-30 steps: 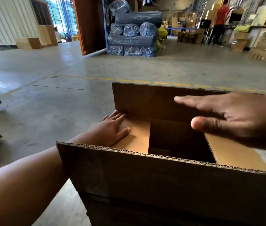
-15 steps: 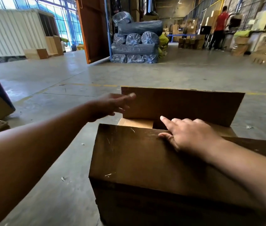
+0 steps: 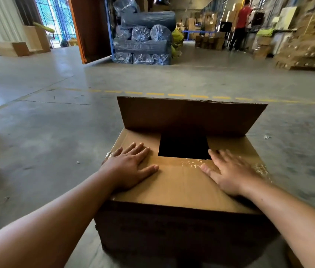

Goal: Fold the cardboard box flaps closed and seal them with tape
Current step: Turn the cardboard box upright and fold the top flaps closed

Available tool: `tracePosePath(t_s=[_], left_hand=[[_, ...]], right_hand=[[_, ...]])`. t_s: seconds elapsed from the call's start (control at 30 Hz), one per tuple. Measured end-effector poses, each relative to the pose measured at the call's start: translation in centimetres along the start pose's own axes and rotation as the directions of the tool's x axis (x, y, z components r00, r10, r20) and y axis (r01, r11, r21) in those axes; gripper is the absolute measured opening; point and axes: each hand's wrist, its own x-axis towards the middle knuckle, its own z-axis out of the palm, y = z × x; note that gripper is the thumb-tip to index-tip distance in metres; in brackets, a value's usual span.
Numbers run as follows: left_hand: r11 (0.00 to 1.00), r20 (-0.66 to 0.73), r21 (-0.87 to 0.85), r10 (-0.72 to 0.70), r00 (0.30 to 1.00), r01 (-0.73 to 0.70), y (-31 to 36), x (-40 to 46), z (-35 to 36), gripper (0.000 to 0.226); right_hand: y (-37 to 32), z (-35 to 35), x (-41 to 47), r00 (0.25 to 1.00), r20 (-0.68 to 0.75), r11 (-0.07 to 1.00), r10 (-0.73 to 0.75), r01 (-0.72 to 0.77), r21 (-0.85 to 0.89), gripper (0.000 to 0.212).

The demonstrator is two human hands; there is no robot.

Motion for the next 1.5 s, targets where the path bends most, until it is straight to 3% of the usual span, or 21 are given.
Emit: tracePosePath(t_s=[0.13, 0.2, 0.3, 0.37, 0.43, 0.53, 0.67, 0.7, 0.8, 0.87, 0.93, 1.1, 1.37, 1.43, 1.5], left_hand=[[1.000, -0.075, -0.021, -0.014, 0.997, 0.012, 0.2, -0.4, 0.2, 0.088], [0.998, -0.137, -0.058, -0.027, 0.990, 0.020, 0.2, -0.6, 0.4, 0.088], [0.993, -0.261, -0.122, -0.035, 0.965, 0.003, 0.2, -1.0, 0.6, 0.092], [0.990, -0.338, -0.137, -0.028, 0.941, -0.019, 0.2, -1.2, 0.7, 0.094], [0.990, -0.408, -0.133, -0.017, 0.913, -0.041, 0.2, -1.4, 0.9, 0.096], [0.990, -0.493, -0.118, 0.006, 0.870, -0.073, 0.3, -1.7, 1.1, 0.098], [0.992, -0.600, -0.080, 0.029, 0.799, -0.096, 0.6, -2.2, 0.9, 0.102], [0.994, -0.602, -0.063, 0.032, 0.798, -0.087, 0.6, -2.3, 0.8, 0.102], [0.998, -0.416, -0.065, -0.002, 0.910, -0.027, 0.5, -1.8, 0.7, 0.095], [0.998, -0.184, -0.056, -0.043, 0.982, 0.033, 0.3, -1.0, 0.4, 0.088], [0.997, -0.061, -0.023, -0.072, 0.996, 0.071, 0.2, -0.3, 0.1, 0.087], [0.987, -0.022, -0.030, -0.159, 0.987, 0.158, 0.1, 0.3, 0.1, 0.095], [0.951, 0.001, 0.010, -0.308, 0.951, 0.308, 3.3, 0.9, 0.0, 0.099], [0.968, -0.002, 0.012, -0.252, 0.968, 0.252, 6.6, 1.1, 0.0, 0.105], [0.995, -0.009, 0.007, -0.098, 0.995, 0.098, 10.6, 1.5, 0.5, 0.101]], right_hand=[[0.7, -0.5, -0.9, 0.998, -0.006, 0.998, 0.056, -0.056, 0.000, 0.087], [-0.2, -1.9, -1.0, 0.986, -0.161, 0.997, -0.053, 0.045, -0.058, 0.083], [-1.5, -5.9, 0.3, 0.802, -0.548, 0.971, -0.237, 0.218, -0.102, 0.075], [-1.6, -9.3, 2.4, 0.706, -0.674, 0.974, -0.218, 0.205, -0.099, 0.073], [-1.3, -12.2, 4.1, 0.768, -0.625, 0.990, -0.140, 0.094, -0.106, 0.076], [-0.5, -12.8, 5.1, 0.921, -0.389, 0.999, 0.002, -0.016, -0.032, 0.077], [-0.6, -8.3, 2.7, 0.899, -0.430, 0.996, -0.084, 0.083, -0.021, 0.070], [-0.5, -6.7, 2.1, 0.916, -0.385, 0.994, -0.109, 0.112, -0.014, 0.067], [-0.1, -2.1, 0.1, 0.981, -0.137, 0.990, -0.136, 0.141, 0.027, 0.071], [0.5, -0.3, -0.3, 0.988, -0.105, 0.991, -0.109, 0.117, 0.068, 0.073], [1.4, 0.1, 0.0, 0.994, -0.084, 0.994, -0.066, 0.073, 0.077, 0.074], [4.7, -0.1, 0.2, 0.995, -0.022, 0.995, 0.097, -0.096, 0.025, 0.090], [4.4, 0.5, -0.3, 0.986, -0.063, 0.987, 0.157, -0.155, 0.034, 0.083], [4.0, 0.5, -0.4, 0.981, -0.075, 0.983, 0.177, -0.173, 0.058, 0.081], [3.9, 0.4, -0.6, 0.983, -0.079, 0.984, 0.166, -0.160, 0.084, 0.076]])
